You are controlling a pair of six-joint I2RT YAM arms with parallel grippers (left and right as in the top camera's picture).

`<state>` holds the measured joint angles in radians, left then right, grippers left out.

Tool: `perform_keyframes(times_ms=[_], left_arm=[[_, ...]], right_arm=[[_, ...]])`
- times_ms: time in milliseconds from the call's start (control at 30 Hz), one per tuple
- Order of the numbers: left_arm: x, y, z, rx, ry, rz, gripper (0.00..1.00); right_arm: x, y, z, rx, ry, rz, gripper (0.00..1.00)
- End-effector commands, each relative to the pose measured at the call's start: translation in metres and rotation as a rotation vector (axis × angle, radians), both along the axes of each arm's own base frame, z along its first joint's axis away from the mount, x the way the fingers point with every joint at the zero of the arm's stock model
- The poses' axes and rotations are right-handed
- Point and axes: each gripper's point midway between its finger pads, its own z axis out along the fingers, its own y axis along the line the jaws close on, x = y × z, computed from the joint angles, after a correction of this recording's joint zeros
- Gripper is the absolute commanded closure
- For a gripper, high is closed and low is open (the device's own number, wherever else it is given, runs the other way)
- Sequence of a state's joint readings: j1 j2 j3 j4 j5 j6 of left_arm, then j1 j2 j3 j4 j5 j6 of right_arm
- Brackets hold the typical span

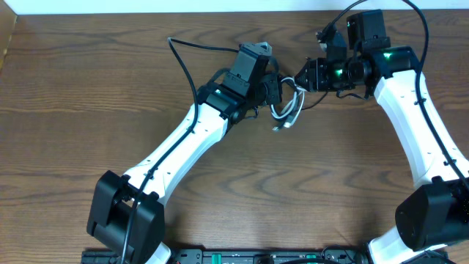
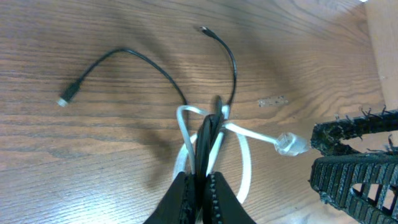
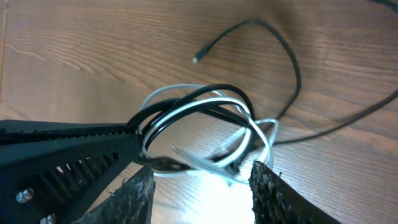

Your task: Untangle cables

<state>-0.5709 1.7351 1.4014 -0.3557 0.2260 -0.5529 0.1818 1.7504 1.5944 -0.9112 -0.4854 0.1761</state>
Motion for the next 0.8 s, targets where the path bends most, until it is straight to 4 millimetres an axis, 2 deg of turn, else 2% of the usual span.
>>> perform_keyframes(times_ms=[0,200,367,567,767], left_arm=[[0.001,-0.005,0.006,-0.032,-0.008,-0.04,0.93],[0.0,-0.015,0.016,-0.095,-0.021,-0.085,0.93],[0.002,-0.014,0.022,-0.149,-0.007,-0.113,0.93],[0.004,-0.011,0.028,-0.206,0.014,-0.128,0.93],[0.001,-0.018,0.037,-0.256,0.009,-0.168,0.92]], right_arm=[[-0.003,0.008,0.0,0.021,-0.003,0.036,0.53],[-0.004,0.016,-0.005,0.029,0.003,0.039,0.53],[-0.003,0.017,-0.016,0.043,0.022,0.008,0.53],[0.001,0.02,-0.014,0.07,0.008,-0.002,0.53],[0.007,0.022,-0.016,0.102,0.009,-0.038,0.55]])
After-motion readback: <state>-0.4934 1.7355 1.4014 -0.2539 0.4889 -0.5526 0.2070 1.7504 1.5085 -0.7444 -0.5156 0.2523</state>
